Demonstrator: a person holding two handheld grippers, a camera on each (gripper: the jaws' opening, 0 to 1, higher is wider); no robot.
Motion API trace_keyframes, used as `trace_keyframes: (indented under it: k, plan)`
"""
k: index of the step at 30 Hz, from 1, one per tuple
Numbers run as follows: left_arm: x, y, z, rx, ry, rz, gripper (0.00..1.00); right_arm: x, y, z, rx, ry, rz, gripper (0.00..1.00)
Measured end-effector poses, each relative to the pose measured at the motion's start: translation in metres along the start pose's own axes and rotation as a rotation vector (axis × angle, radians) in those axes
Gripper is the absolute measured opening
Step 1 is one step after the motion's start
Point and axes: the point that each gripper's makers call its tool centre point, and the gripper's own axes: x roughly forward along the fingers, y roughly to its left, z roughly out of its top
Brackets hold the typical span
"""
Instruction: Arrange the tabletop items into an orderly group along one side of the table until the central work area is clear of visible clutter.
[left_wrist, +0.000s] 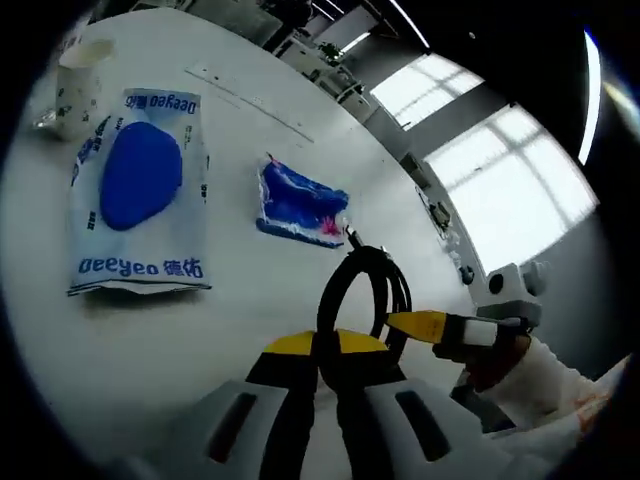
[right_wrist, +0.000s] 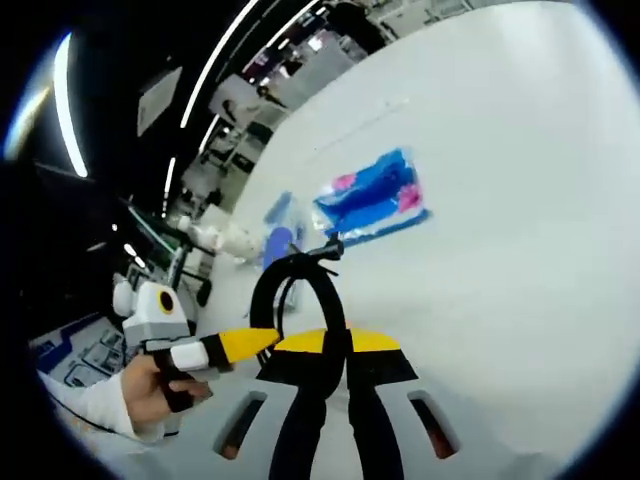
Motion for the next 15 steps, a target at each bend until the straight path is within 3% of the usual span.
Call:
trace_keyframes:
  k: [2, 15]
  plan:
    - [0.004, -0.002, 0.002, 0.0, -0.004, -0.006, 0.02, 0.003, -0.009, 0.003, -0.026, -0.009, -0.04, 0.03]
    - [0.023, 0.007, -0.005, 0.041, 0.065, 0.049, 0.04, 0.017, -0.032, 0.006, -0.003, 0.02, -0.085, 0.03]
